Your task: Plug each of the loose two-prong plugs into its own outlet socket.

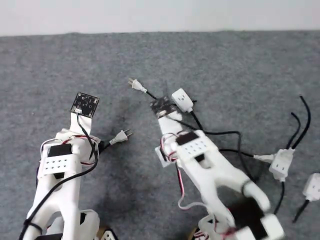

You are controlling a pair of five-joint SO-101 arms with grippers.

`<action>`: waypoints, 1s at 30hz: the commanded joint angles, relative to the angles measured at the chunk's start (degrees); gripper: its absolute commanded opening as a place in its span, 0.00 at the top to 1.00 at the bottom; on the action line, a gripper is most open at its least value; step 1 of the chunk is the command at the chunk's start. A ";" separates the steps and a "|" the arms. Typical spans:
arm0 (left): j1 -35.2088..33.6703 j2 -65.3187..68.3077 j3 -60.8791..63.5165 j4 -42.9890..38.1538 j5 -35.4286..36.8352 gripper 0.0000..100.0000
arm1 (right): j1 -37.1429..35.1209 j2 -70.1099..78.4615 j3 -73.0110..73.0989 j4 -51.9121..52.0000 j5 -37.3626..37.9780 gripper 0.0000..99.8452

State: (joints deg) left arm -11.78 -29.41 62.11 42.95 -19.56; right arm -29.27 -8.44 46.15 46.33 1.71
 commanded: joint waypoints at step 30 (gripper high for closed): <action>0.53 -1.05 -0.13 -1.76 -1.58 0.77 | 9.36 -6.11 -14.95 14.02 -0.70 0.72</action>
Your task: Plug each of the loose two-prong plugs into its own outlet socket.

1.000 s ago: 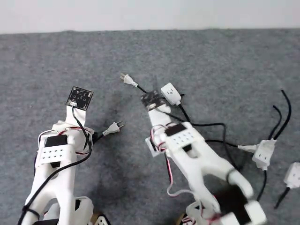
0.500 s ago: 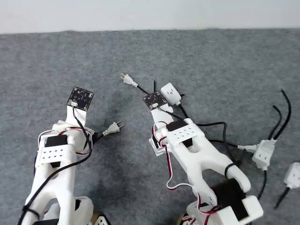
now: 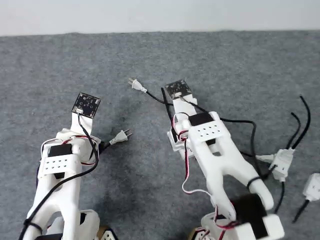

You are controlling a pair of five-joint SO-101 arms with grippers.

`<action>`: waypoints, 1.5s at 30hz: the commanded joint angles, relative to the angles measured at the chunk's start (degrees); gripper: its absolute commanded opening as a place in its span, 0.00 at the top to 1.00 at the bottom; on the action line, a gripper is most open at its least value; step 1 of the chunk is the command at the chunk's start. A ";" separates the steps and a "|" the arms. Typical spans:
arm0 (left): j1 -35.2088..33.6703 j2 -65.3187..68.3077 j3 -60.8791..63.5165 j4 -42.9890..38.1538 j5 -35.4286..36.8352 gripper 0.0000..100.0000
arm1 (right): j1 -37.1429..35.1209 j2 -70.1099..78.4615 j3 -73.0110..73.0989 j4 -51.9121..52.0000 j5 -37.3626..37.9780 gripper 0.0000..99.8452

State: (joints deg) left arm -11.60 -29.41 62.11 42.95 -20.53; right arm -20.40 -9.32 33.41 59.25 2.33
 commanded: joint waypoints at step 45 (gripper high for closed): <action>8.70 -1.49 -0.57 5.10 17.49 0.77 | -17.71 1.71 -2.37 -3.12 -14.86 0.99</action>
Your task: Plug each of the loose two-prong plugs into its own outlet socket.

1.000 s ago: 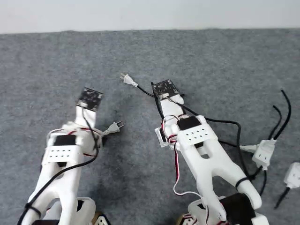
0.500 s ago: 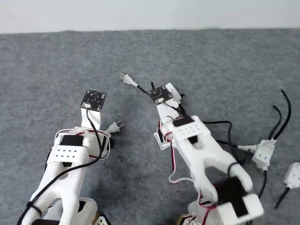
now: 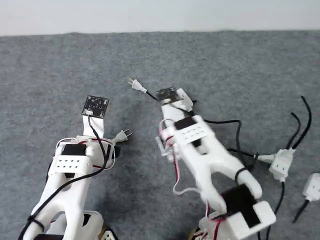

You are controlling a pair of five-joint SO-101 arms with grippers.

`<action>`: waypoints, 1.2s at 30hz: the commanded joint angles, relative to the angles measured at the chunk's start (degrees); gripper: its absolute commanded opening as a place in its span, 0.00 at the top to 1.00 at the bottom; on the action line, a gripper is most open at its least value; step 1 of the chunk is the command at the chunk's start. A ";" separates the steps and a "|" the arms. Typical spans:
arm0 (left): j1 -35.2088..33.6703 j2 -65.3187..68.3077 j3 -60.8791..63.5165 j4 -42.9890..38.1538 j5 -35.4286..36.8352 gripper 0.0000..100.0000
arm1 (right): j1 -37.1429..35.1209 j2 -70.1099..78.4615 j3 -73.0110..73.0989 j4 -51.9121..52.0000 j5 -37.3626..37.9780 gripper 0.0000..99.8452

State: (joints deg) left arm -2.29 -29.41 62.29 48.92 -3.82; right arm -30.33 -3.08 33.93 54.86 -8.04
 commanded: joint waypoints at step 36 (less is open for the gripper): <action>-23.82 -1.58 -7.60 -1.05 5.27 0.77 | -14.99 2.59 -13.19 12.53 64.97 0.76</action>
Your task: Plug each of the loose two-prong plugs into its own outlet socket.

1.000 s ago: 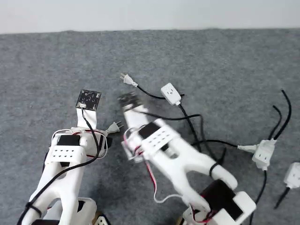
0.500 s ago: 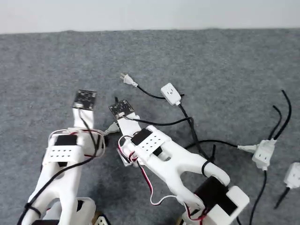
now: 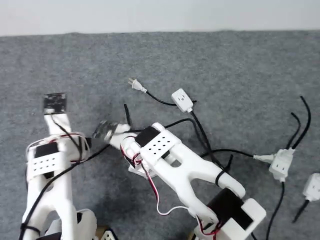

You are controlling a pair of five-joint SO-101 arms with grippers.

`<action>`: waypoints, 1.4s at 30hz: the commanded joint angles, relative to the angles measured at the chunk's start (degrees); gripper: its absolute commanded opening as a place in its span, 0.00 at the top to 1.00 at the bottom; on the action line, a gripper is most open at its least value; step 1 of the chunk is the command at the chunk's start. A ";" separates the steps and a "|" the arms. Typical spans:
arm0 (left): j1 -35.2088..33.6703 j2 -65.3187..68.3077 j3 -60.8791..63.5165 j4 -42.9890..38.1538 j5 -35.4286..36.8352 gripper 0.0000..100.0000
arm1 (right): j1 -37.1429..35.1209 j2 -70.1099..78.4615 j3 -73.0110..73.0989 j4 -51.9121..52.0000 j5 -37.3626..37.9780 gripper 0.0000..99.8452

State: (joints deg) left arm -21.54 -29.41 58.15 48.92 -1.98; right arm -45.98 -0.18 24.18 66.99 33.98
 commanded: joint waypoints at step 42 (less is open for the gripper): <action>-19.43 -0.97 -4.88 -6.07 8.79 0.77 | -2.07 40.84 -45.98 -10.95 30.77 0.96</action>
State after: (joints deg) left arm -40.79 -29.41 55.78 44.44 6.11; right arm -47.82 40.53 -18.20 55.91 65.45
